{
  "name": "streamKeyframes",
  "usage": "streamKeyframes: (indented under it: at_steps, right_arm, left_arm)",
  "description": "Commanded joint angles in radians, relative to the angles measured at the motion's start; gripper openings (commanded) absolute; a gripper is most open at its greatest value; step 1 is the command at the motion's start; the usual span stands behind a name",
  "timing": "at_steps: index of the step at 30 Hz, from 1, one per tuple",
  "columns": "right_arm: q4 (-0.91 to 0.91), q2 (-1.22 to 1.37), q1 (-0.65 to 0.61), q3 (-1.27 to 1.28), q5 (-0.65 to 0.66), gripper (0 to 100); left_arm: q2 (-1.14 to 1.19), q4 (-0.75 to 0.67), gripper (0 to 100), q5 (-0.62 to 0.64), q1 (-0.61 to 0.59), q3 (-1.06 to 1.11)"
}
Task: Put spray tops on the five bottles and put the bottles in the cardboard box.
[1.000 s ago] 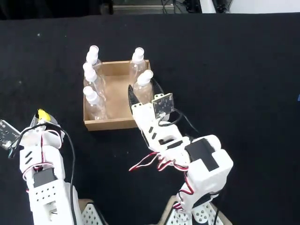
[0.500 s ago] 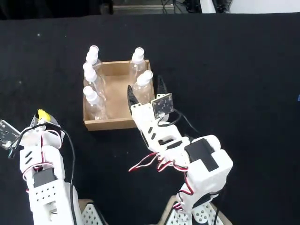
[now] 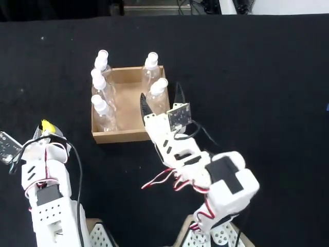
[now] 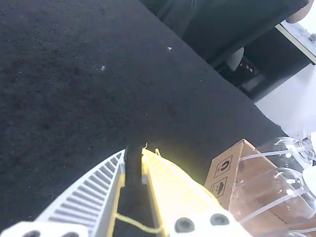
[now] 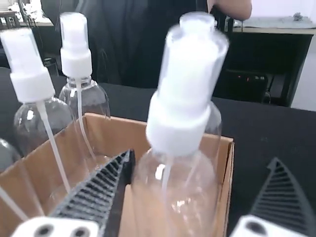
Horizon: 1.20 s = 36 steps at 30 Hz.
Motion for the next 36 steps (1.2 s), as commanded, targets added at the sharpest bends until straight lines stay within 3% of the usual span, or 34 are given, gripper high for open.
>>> streamKeyframes:
  at_steps: [1, 14, 28, 30, 35, 36]
  right_arm:
    - [0.083, -0.130, -0.017, -0.005, 0.002, 36.1]
    - [0.407, -0.487, -0.044, -0.041, 0.002, 36.1]
    - [0.927, -0.970, -0.003, -0.137, 0.002, 35.8]
    - [0.973, -1.023, 0.049, -0.140, 0.002, 31.3]
    - [1.056, -1.138, 0.213, -0.101, 0.002, 1.2]
    - [1.057, -1.162, 0.247, -0.079, 0.002, 1.0]
  left_arm:
    - [-0.009, 0.002, 5, 0.008, 0.012, 0.024]
    - [-0.009, 0.002, 5, 0.008, 0.012, 0.024]
    - [-0.014, 0.051, 5, 0.008, 0.018, 0.024]
    - [-0.014, 0.052, 5, 0.008, 0.018, 0.024]
    - [-0.014, 0.054, 5, 0.008, 0.018, 0.024]
    - [-0.014, 0.054, 5, 0.008, 0.018, 0.024]
